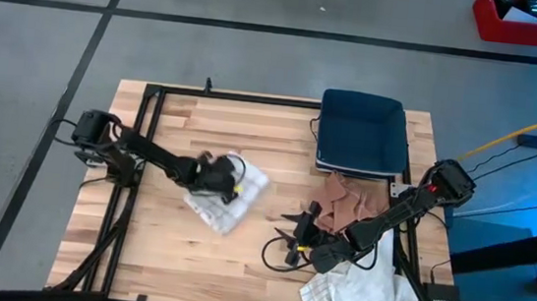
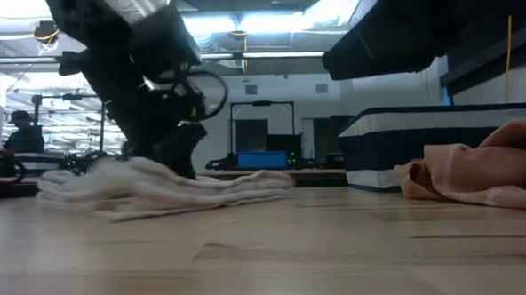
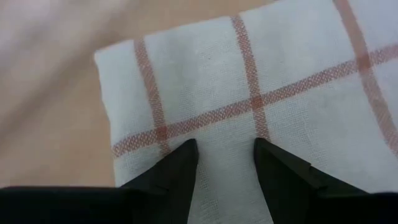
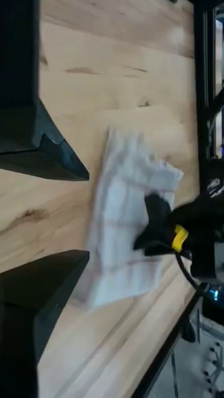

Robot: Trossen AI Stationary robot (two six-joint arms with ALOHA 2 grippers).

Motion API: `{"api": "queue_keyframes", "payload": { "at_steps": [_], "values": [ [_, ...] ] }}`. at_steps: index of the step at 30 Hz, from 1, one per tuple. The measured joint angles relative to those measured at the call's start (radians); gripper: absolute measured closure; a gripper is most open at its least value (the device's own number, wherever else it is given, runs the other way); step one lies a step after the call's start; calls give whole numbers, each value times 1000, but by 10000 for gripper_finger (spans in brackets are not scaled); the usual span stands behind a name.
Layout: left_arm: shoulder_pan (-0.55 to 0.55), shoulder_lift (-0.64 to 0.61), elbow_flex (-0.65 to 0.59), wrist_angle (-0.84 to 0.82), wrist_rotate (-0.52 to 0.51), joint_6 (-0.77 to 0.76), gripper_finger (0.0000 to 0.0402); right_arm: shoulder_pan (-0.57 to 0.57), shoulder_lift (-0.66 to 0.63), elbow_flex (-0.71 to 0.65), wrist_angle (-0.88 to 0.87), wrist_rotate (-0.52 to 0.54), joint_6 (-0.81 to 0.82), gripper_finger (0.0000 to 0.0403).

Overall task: Fold towel
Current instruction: Move the brown striped towel to the top left of the table

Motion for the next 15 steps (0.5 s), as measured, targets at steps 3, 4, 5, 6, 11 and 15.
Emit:
{"api": "queue_keyframes", "payload": {
  "at_steps": [3,4,5,6,11,15],
  "values": [
    [69,-20,-3,-162,-111,-74,247,0,0,0,2,3,-1,205],
    [93,-24,-4,-207,-145,-93,247,0,0,0,1,3,-1,205],
    [115,-27,-5,-243,-173,-103,247,0,0,0,1,3,-1,205],
    [139,-30,-6,-274,-194,-104,247,0,0,0,3,3,-1,205],
    [247,-42,-2,-295,-228,-4,247,0,0,0,6,3,-1,205],
    [237,-153,60,-291,-160,87,247,0,0,0,9,3,-1,205]
  ]
}}
